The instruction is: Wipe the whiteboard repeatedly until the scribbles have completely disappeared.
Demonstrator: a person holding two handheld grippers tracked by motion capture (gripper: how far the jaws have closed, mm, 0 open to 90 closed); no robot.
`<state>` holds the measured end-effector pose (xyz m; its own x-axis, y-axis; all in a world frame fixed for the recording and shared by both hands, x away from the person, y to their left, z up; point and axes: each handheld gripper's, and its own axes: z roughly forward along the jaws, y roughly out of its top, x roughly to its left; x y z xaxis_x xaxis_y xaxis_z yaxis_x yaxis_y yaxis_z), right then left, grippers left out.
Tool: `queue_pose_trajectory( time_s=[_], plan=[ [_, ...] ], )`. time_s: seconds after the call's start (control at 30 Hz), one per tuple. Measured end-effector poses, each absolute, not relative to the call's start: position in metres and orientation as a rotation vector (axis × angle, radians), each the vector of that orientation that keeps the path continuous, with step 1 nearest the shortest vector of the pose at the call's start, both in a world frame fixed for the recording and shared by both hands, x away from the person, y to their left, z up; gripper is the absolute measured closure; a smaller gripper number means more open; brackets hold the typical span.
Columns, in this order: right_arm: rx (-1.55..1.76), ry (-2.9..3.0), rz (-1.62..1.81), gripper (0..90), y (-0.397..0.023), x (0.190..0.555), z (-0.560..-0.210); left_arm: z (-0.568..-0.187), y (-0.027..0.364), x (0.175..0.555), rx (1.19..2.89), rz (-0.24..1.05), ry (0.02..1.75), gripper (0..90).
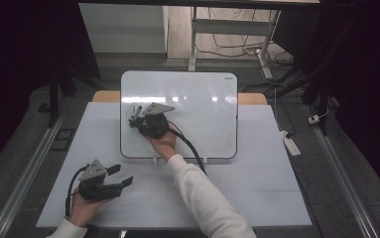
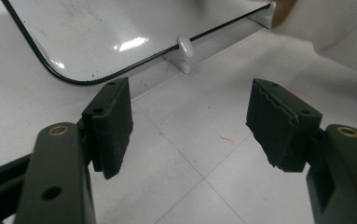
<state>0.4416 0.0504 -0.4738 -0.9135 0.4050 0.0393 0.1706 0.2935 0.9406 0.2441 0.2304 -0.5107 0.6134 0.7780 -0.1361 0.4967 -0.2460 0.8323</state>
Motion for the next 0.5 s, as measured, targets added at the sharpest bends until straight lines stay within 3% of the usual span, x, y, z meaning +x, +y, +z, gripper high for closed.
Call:
queue_pose_trajectory(
  time_s=[0.5],
  plan=[
    [0.496,2.361,1.681,77.7,0.059,0.44,-0.479,-0.51,0.231,0.242,1.906,0.39,1.014,32.0]
  ],
)
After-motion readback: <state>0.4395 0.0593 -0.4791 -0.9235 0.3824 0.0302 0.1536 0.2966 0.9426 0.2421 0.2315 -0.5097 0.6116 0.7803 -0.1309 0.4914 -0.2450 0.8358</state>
